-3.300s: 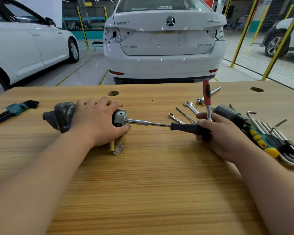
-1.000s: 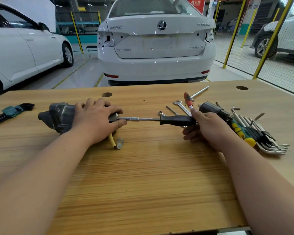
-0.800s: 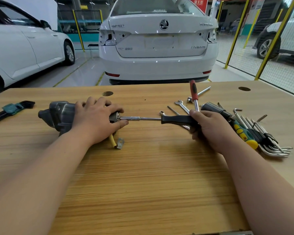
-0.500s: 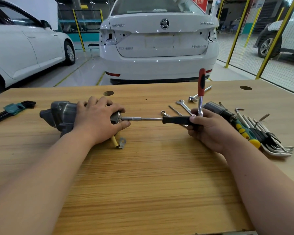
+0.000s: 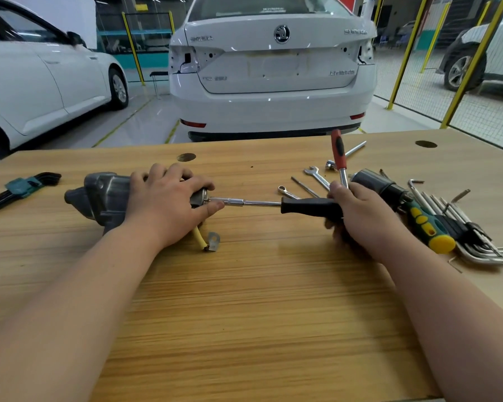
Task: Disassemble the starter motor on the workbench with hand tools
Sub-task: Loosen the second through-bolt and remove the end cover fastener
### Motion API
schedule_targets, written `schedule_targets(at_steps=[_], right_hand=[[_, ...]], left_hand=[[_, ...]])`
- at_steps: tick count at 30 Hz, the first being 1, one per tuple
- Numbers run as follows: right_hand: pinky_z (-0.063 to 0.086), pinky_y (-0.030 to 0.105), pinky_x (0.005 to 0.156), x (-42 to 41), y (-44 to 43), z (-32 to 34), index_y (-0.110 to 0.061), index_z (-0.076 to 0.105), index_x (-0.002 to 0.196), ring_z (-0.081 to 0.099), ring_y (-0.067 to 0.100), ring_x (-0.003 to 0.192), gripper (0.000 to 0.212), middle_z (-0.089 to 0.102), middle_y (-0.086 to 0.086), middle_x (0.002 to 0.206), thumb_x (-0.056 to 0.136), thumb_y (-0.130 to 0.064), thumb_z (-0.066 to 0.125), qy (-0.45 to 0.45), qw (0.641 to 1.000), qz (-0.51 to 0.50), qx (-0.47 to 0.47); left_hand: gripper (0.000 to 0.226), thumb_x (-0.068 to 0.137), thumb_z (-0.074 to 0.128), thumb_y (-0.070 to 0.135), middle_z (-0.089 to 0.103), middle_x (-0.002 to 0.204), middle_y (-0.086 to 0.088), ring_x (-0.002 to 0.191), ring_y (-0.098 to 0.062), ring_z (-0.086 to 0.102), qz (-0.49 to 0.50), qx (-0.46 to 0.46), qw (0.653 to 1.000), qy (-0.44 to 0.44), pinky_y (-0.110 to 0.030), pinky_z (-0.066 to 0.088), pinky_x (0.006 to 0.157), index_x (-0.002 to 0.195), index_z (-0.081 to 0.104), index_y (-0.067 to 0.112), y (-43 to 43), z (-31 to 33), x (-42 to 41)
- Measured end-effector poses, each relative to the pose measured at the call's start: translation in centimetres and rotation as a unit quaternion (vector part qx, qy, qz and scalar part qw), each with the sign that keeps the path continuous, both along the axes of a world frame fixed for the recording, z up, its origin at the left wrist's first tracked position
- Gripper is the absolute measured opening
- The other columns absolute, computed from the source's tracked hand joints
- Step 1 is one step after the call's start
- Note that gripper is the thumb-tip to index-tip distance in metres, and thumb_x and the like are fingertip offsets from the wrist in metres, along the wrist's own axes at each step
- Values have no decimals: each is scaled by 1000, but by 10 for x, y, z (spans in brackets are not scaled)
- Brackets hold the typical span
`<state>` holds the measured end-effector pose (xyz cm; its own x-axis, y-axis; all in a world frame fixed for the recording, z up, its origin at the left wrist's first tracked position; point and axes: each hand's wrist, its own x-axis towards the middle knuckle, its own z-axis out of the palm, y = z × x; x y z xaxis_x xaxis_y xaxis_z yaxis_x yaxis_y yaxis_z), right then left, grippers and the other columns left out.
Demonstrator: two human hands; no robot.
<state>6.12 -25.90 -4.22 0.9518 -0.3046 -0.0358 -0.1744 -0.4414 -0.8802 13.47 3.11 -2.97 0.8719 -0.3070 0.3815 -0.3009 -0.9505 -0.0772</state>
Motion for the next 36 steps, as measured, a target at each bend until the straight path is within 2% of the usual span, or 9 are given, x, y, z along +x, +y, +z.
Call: schedule_targets(at_steps=[4,7,11,16,21,23,26,28,36], right_hand=[[41,30,45,0,-1,0,-17,58,97,46,11,38,37,60,-4,54,100,-51,44,1,1000,11,2],[45,29,46,-1,0,-1,-23,61,99,54,10,44,23,64,-4,56,99,-44,51,-34,998,17,53],[50,34,59,4,-2,-3,-22,63,104,59,14,55,14,67,1,66,97,-34,60,-54,988,12,141],[46,27,57,7,-2,-2,-15,57,115,51,12,56,28,61,6,76,93,1,60,-42,942,40,331],[38,22,45,10,6,-5,-16,53,92,39,8,45,16,53,-2,63,92,0,51,-44,866,27,498],[40,25,45,11,9,-5,-16,52,91,42,11,45,4,58,1,67,94,-16,55,-43,895,8,444],[39,28,46,16,13,-3,-15,59,95,47,13,42,42,66,-3,61,90,-57,55,-17,955,-45,293],[36,29,44,24,17,-1,-17,62,86,45,14,37,56,65,-2,56,88,-71,48,9,973,-96,209],[39,36,54,36,25,2,-19,62,89,47,20,52,38,53,6,66,91,-55,51,-8,979,-123,162]], left_hand=[[66,69,21,87,46,125,11,114,-18,31,9,-1,1000,-5,-42,20,92,118,49,55,1,-1,2],[53,72,42,79,47,124,9,113,-20,32,3,-3,1000,-22,-42,20,92,117,51,53,1,-2,3],[45,74,51,70,48,122,8,111,-19,32,4,-9,999,-42,-42,20,91,116,52,53,0,-4,3],[42,73,53,64,49,120,8,110,-19,33,11,-10,999,-42,-41,21,91,113,53,53,-3,-3,4],[43,69,54,64,51,116,9,107,-19,35,5,-18,999,-47,-41,24,91,110,55,52,-4,-2,6],[45,64,49,66,52,114,10,107,-19,36,-3,-23,999,-37,-42,25,92,107,56,53,-2,0,8],[48,60,44,65,52,112,11,107,-18,36,-10,-28,999,-29,-41,23,92,105,57,53,0,2,13],[48,60,44,65,52,111,12,105,-17,35,-10,-26,999,-30,-38,21,90,105,58,53,-1,2,19],[50,59,45,64,53,111,12,102,-18,36,6,-33,999,-10,-37,20,90,105,60,51,-3,6,35]])
